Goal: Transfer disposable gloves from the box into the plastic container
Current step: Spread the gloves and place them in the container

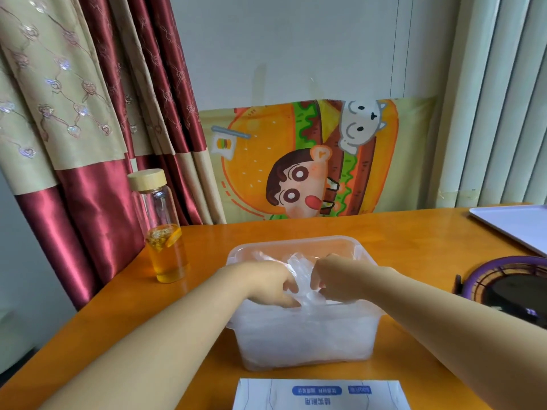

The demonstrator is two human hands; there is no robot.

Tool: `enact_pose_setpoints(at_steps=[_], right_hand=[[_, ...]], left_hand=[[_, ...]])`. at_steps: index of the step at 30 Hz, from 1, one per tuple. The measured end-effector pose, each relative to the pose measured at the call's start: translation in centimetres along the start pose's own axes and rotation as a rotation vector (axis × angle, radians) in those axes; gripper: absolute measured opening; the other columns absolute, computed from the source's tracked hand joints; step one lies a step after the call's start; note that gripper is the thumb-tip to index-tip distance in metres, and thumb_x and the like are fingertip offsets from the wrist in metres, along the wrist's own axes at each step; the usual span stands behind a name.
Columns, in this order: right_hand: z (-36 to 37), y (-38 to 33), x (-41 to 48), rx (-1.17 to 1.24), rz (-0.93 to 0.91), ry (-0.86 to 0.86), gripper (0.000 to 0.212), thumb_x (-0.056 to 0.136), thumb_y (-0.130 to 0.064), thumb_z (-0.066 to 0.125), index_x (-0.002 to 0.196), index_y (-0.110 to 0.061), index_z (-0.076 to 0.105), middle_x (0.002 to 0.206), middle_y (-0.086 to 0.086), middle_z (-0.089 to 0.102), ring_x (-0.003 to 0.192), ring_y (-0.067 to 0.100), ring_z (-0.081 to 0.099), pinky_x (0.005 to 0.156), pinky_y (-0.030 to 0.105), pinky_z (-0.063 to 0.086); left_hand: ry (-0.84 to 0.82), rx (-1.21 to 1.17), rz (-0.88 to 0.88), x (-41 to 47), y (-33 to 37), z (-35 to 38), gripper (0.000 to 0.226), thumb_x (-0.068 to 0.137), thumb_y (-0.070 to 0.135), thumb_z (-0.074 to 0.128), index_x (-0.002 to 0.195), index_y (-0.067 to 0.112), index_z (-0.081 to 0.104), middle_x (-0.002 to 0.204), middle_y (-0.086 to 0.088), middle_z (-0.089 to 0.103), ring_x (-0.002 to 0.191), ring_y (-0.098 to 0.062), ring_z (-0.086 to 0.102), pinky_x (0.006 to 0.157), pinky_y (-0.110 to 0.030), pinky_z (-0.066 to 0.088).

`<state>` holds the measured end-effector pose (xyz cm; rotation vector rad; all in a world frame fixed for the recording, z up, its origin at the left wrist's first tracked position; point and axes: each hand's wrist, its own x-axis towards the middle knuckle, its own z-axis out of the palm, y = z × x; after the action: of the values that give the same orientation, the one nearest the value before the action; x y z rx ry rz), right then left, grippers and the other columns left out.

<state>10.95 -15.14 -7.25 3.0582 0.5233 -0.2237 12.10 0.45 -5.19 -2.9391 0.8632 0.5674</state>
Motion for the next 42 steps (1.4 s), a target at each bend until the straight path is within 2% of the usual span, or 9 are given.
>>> enact_pose_setpoints(at_steps=[9,13,19,25,28,31,35,38,42], right_hand=[[1.6,1.5,2.0,-0.015,0.070,-0.355,0.048,0.092,-0.020,0.056,0.132,0.004,0.048,0.135,0.018,0.052,0.125,0.033,0.049,0.105,0.041,0.041],[1.3,1.4,2.0,-0.015,0.085,-0.399,0.046,0.086,-0.021,0.066,0.122,0.003,0.053,0.118,0.016,0.059,0.103,0.029,0.058,0.090,0.038,0.048],[-1.1,1.1,0.0,0.015,0.095,-0.229,0.062,0.088,-0.037,0.064,0.135,-0.001,0.046,0.123,0.012,0.064,0.106,0.026,0.064,0.090,0.032,0.050],[-5.2,-2.0,-6.8,0.105,-0.163,0.295,0.023,0.090,-0.024,0.062,0.113,-0.022,0.068,0.106,-0.008,0.069,0.070,-0.003,0.055,0.066,0.007,0.041],[-4.0,-4.1,-10.6,0.075,-0.271,0.186,0.016,0.091,-0.029,0.060,0.103,-0.032,0.070,0.091,-0.022,0.062,0.069,-0.011,0.049,0.064,0.004,0.038],[-0.6,-5.5,-13.0,-0.015,-0.359,-0.075,0.028,0.093,-0.026,0.058,0.120,-0.035,0.063,0.125,-0.012,0.052,0.096,-0.003,0.051,0.078,0.008,0.034],[2.9,-6.2,-13.3,-0.077,-0.353,-0.118,0.044,0.093,-0.028,0.058,0.133,-0.043,0.049,0.155,-0.008,0.018,0.136,0.017,0.029,0.109,0.032,0.031],[4.1,-6.6,-12.5,-0.088,-0.343,-0.053,0.039,0.093,-0.032,0.058,0.129,-0.044,0.053,0.154,-0.008,0.021,0.136,0.017,0.025,0.109,0.032,0.030],[5.7,-7.0,-11.7,0.076,-0.343,0.095,0.020,0.093,-0.032,0.058,0.107,-0.035,0.071,0.141,-0.011,0.040,0.123,0.011,0.035,0.099,0.032,0.041]], left_hand=[[-0.386,0.102,-0.094,2.3,0.3,1.5,0.039,0.100,0.030,0.043,0.137,0.020,0.050,0.137,0.000,0.052,0.121,-0.021,0.050,0.093,-0.031,0.041],[-0.379,0.079,-0.142,2.0,0.1,1.3,0.042,0.101,0.037,0.040,0.137,0.018,0.051,0.137,0.000,0.052,0.120,-0.021,0.051,0.094,-0.031,0.041],[-0.100,-0.092,-0.173,-0.1,0.1,-0.5,0.045,0.101,0.037,0.039,0.139,0.016,0.049,0.137,-0.001,0.055,0.125,-0.022,0.049,0.101,-0.034,0.037],[0.289,-0.293,0.009,-5.8,-0.5,-1.6,0.033,0.099,0.021,0.049,0.130,0.025,0.059,0.129,0.013,0.058,0.115,-0.006,0.055,0.098,-0.023,0.042],[0.378,-0.497,0.084,-9.1,-0.5,-0.2,0.022,0.094,0.021,0.059,0.112,0.033,0.066,0.109,0.019,0.066,0.098,-0.002,0.063,0.082,-0.018,0.051],[0.227,-0.554,0.145,-11.7,0.2,2.7,0.024,0.088,0.025,0.068,0.110,0.035,0.064,0.110,0.018,0.066,0.097,0.000,0.064,0.086,-0.020,0.053],[-0.089,-0.235,0.135,-12.7,1.7,7.1,0.081,0.080,0.045,0.072,0.147,0.040,0.027,0.146,0.023,0.031,0.132,0.000,0.031,0.105,-0.015,0.028],[-0.133,-0.104,0.092,-12.5,2.2,8.7,0.091,0.079,0.052,0.070,0.151,0.039,0.016,0.158,0.017,0.006,0.145,-0.014,0.011,0.114,-0.028,0.017],[-0.129,-0.101,0.094,-12.5,2.3,8.9,0.086,0.079,0.052,0.070,0.149,0.040,0.022,0.157,0.017,0.012,0.143,-0.015,0.013,0.113,-0.030,0.021]])
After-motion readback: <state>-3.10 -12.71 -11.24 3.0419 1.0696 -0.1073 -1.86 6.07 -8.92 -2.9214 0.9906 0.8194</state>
